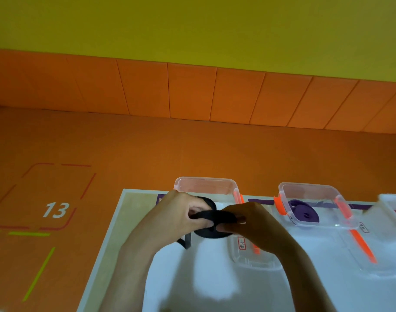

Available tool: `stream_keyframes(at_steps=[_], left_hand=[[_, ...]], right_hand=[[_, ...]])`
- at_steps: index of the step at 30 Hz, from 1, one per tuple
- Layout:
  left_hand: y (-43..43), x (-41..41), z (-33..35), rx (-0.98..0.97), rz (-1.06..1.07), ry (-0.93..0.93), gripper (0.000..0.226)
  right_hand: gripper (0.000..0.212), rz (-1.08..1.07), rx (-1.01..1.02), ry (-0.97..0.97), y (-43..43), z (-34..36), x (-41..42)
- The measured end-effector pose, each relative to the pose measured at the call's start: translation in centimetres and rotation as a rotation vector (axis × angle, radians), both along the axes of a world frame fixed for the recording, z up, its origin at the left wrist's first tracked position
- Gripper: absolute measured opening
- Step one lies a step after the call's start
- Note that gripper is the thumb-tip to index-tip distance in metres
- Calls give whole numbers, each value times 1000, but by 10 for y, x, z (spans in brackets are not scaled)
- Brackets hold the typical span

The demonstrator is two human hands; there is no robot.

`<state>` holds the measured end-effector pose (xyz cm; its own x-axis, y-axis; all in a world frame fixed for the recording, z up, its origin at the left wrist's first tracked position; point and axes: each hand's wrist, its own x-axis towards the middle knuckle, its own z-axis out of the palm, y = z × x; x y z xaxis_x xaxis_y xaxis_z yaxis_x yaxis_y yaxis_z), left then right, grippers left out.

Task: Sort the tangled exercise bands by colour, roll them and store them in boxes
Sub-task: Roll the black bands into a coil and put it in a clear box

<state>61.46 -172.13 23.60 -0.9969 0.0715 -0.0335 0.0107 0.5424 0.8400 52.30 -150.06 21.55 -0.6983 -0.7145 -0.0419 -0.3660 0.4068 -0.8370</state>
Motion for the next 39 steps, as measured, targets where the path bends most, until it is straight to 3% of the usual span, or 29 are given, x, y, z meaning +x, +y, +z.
stream_keyframes(at_steps=[5,8,10,13,22,25,31,39], left_hand=[[-10,0,-2,197,52,-20,18],[-14,3,-2,303,62,7,22],[-14,3,-2,217,61,25,21],[-11,2,-2,96,52,9,17],[-5,2,8,31,25,16,17],[-1,0,8,124,51,34,15],[0,4,0,516,90,58,26],[5,3,-2,507,150,116,21]], right_hand=[[24,-75,-245,-201,10,9,0],[25,-99,-258,-257,12,8,-1],[20,-77,-142,-171,10,10,-1],[29,-6,-5,-138,11,13,-2],[27,39,11,-117,13,21,0],[29,0,-53,-134,14,19,1],[34,-92,-156,-230,26,16,-5],[38,-103,-259,-339,25,17,-4]])
